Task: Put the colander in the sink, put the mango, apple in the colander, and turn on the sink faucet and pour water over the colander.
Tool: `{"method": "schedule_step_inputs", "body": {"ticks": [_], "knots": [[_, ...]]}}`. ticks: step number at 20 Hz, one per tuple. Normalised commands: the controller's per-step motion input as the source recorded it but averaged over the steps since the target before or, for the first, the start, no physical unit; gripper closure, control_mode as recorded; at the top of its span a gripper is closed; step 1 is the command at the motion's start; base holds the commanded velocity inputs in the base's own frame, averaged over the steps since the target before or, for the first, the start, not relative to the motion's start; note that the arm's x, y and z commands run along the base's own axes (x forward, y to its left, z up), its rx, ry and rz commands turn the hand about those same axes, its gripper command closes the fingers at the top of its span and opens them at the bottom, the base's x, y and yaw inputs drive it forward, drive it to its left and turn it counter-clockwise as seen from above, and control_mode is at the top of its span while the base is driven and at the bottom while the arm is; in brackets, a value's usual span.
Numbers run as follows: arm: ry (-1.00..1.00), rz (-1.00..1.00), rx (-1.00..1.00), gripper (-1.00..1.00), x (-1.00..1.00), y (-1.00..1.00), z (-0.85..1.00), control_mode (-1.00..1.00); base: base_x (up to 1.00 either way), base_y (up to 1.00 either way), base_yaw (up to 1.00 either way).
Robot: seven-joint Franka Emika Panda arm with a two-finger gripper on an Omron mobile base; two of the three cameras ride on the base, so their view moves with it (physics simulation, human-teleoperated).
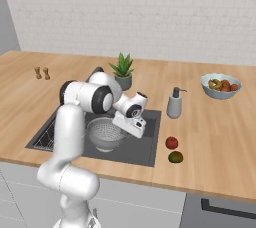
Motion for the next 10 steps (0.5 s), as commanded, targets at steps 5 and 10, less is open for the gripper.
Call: {"method": "schedule_step_inputs", "body": {"ticks": [5,10], "knots": [[0.00,-0.13,-0.08,1.00,-0.24,0.22,-0.07,-1.00,0.00,0.00,0.00],[0.03,-0.13,-0.01,-1.00,-0.34,0.15,-0.04,-1.00,0.00,0.00,0.00]]}}
